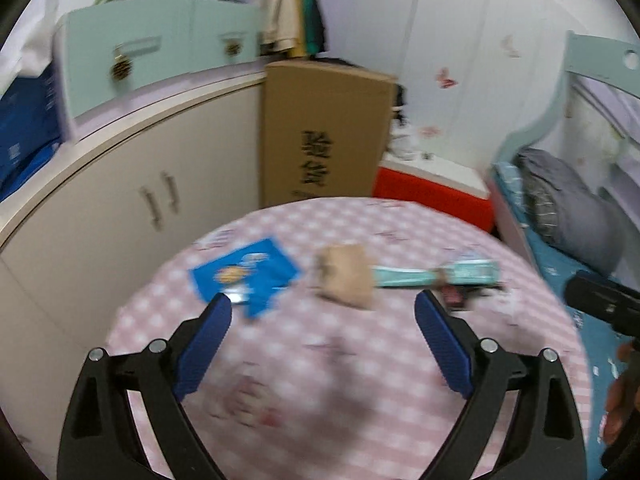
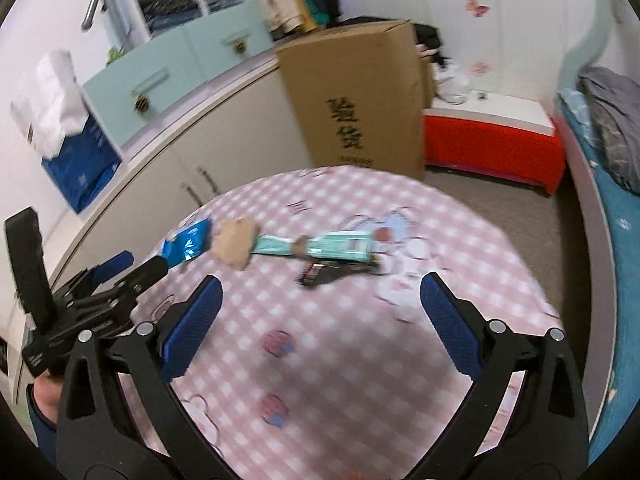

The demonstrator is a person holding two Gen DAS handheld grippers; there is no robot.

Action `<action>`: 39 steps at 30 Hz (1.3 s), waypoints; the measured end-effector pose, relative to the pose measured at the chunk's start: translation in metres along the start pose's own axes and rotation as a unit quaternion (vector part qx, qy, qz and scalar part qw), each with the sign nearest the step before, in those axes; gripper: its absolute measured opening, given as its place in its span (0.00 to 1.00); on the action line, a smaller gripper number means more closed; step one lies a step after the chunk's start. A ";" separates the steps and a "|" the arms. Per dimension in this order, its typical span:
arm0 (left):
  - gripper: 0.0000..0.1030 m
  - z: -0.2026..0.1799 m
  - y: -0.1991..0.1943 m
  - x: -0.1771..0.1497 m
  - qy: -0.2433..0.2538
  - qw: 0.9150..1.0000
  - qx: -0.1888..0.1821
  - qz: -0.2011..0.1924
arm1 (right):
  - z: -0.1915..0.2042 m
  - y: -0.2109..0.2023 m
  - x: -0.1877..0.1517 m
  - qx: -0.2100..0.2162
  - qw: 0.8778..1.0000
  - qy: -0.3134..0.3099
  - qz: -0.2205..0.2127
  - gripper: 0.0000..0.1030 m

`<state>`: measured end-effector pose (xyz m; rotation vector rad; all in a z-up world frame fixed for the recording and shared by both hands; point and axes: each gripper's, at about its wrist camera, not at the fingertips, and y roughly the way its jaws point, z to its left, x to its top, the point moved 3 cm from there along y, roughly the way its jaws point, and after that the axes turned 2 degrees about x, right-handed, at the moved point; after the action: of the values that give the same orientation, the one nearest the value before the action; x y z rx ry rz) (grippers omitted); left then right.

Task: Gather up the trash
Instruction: 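Grasp the blue snack wrapper with the left tool while the right tool grasps the beige cloth, then carry both items over the wastebasket and open both tools to drop them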

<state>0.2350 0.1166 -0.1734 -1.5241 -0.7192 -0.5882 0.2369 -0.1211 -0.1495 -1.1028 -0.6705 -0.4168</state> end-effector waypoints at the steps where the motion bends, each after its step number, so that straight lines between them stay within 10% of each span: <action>1: 0.88 0.012 0.008 0.000 0.002 1.000 0.011 0.006 | 0.008 0.010 0.001 0.003 1.000 -0.007 0.006 0.94; 14: 0.88 0.032 0.090 0.008 0.110 0.991 0.062 0.049 | 0.067 0.103 0.021 0.034 0.997 -0.045 0.053 0.94; 20: 0.87 0.046 0.107 0.008 0.081 0.992 0.046 0.087 | 0.078 0.143 0.022 0.041 0.995 -0.046 0.075 0.82; 24: 0.70 0.053 0.106 0.008 0.062 0.994 0.031 0.086 | 0.084 0.165 0.018 0.041 0.994 -0.047 0.089 0.68; 28: 0.37 0.048 0.104 0.008 0.075 0.994 0.023 0.077 | 0.091 0.175 0.017 0.044 0.994 -0.056 0.087 0.27; 33: 0.12 0.051 0.097 0.008 0.055 0.996 0.018 0.068 | 0.084 0.158 0.011 0.061 0.994 -0.040 0.080 0.20; 39: 0.08 0.046 0.068 -0.013 0.025 0.998 -0.017 0.059 | 0.067 0.107 -0.004 0.089 0.994 -0.012 0.056 0.20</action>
<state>0.2738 0.1596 -0.2321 -1.5673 -0.5799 -0.5497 0.2806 -0.0162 -0.2050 -0.9717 -0.6502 -0.2431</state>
